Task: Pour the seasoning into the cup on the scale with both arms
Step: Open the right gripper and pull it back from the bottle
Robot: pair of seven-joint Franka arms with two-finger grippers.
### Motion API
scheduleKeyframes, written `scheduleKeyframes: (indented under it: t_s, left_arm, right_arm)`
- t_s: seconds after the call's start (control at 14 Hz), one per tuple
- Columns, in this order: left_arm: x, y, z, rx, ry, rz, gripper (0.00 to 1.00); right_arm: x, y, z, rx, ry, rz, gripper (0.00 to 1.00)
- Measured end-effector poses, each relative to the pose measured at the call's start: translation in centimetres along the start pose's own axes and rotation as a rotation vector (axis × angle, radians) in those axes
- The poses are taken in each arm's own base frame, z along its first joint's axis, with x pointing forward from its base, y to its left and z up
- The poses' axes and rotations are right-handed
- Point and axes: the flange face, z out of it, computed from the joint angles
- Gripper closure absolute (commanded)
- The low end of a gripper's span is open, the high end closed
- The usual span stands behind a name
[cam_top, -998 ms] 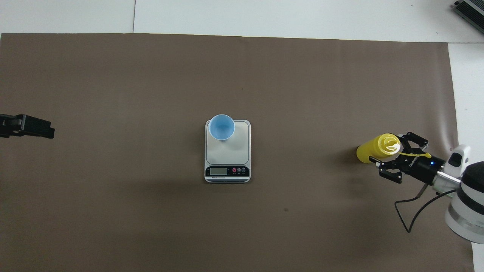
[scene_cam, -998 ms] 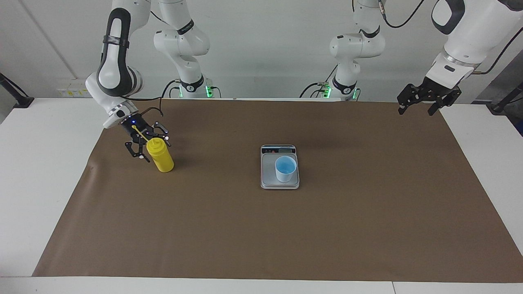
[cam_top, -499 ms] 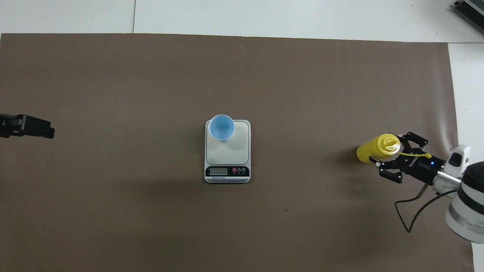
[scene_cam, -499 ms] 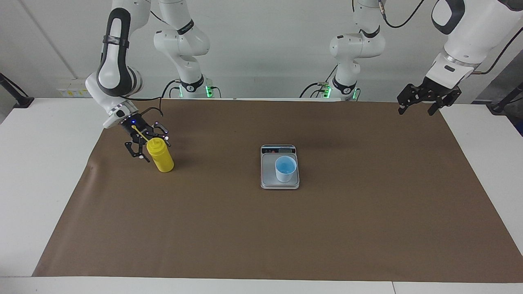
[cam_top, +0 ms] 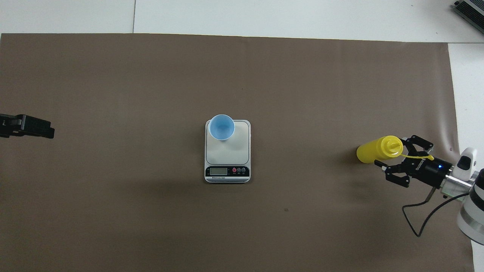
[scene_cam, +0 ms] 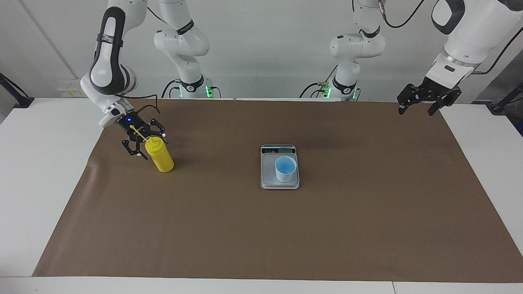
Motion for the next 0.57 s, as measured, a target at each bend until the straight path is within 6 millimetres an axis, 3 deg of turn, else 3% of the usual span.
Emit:
scheduleKeyframes:
  t_s: [0.29, 0.57]
  left_arm:
    - [0.0, 0.0, 0.0, 0.000, 0.000, 0.000, 0.00]
    - [0.0, 0.0, 0.0, 0.000, 0.000, 0.000, 0.00]
  right_arm:
    - [-2.4, 0.6, -3.2, 0.078, -0.105, -0.007, 0.00]
    - [-2.5, 1.8, -5.2, 0.071, -0.173, -0.059, 0.00]
